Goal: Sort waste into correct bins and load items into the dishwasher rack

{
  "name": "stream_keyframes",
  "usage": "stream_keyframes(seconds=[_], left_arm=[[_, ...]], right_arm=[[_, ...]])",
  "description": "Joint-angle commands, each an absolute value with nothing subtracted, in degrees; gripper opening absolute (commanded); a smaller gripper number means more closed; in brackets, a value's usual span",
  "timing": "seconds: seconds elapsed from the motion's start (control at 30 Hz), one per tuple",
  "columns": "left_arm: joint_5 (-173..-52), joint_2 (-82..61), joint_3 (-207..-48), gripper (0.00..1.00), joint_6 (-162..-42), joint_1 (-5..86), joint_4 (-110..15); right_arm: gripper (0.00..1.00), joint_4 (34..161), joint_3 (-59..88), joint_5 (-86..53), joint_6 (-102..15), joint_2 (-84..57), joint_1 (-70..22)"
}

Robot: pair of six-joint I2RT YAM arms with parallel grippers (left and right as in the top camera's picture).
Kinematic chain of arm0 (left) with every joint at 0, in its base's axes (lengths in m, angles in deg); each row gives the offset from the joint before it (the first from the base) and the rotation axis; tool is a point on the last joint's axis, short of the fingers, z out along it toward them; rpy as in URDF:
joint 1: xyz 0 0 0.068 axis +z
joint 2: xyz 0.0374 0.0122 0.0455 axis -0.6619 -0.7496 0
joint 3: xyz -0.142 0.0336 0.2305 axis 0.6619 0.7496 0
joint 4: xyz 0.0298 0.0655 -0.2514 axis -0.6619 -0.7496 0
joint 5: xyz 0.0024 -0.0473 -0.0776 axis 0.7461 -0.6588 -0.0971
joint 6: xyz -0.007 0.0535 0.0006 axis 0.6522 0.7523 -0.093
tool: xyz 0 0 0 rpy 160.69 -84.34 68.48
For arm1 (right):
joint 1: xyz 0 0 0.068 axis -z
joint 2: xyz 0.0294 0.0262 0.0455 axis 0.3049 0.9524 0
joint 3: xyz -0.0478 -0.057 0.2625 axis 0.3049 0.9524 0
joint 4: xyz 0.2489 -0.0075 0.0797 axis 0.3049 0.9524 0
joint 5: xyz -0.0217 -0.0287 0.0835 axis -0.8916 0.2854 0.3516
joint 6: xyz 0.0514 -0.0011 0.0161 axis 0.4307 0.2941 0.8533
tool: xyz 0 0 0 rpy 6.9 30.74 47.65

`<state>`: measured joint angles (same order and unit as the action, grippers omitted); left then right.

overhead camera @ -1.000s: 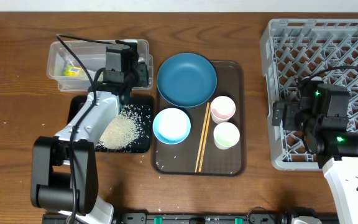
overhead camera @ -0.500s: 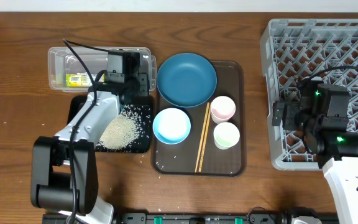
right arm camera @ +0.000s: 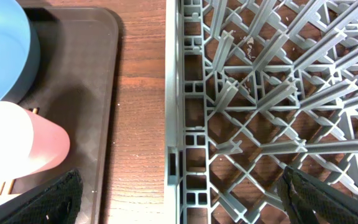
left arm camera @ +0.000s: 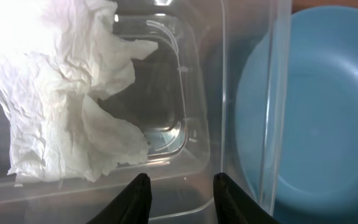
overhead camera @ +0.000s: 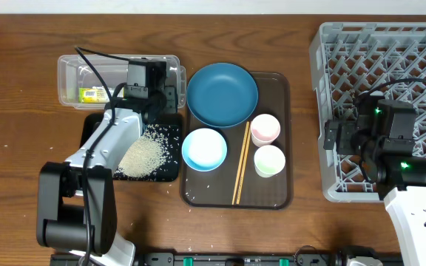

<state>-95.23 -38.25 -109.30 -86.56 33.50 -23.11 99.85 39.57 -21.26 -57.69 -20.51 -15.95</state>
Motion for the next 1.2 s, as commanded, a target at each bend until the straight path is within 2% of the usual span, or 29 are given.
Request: stream_keyframes(seconds=[0.0,0.33,0.7,1.17], left_arm=[[-96.0,-34.9,-109.7,0.36,-85.8,33.3,-23.4],[-96.0,-31.6,-109.7,0.37,-85.8,33.3,-22.2],[-95.2,-32.9,-109.7,0.37,-85.7,30.3,-12.2],[-92.5,-39.1,-109.7,0.38,-85.7,29.7,-13.5]], right_arm=[[0.99,99.9,38.4,-20.8,-56.7,-20.6,-17.0],[0.99,99.9,38.4,-20.8,-56.7,-20.6,-17.0],[0.99,99.9,38.4,-20.8,-56.7,-20.6,-17.0],[0.99,99.9,38.4,-20.8,-56.7,-20.6,-17.0]])
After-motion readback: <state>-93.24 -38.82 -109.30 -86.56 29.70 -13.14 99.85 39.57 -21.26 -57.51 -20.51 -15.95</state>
